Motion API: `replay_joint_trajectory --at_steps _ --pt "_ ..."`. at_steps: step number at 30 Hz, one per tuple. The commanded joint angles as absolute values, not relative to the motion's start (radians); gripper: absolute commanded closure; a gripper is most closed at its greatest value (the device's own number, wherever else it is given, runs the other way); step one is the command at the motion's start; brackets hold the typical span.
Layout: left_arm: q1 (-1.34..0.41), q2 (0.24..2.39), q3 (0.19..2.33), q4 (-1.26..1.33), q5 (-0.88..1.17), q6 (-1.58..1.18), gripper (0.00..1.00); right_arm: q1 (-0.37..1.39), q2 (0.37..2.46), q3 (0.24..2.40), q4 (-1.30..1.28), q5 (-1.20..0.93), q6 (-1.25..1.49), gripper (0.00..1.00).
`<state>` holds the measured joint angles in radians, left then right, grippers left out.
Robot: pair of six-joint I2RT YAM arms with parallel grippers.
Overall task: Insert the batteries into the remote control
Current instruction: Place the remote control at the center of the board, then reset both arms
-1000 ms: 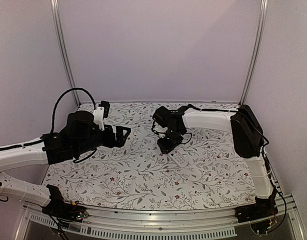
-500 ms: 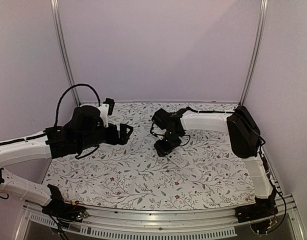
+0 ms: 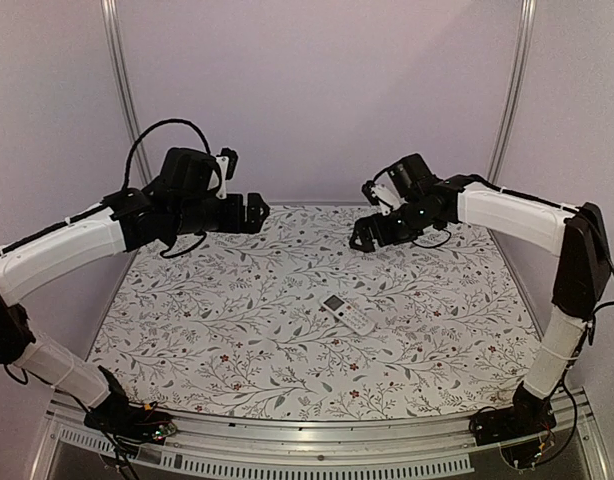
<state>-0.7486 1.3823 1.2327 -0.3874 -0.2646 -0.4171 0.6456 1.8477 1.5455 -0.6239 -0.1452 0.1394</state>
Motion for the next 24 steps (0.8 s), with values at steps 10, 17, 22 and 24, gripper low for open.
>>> replay_joint_trajectory --at_steps 10,17,22,24 --pt "-0.461 1.54 1.233 -0.41 0.003 -0.508 0.0 0.349 1.417 1.012 -0.296 -0.215 0.255 0.01" --pt "-0.467 1.542 1.051 -0.345 -0.024 -0.552 0.0 0.349 1.382 0.803 -0.138 -0.257 0.308 0.01" --pt "-0.471 1.51 0.978 -0.302 -0.034 -0.559 0.01 0.348 1.379 0.751 -0.086 -0.279 0.329 0.01" --pt "-0.475 1.5 0.974 -0.297 -0.043 -0.55 0.01 0.348 1.375 0.749 -0.083 -0.282 0.335 0.01"
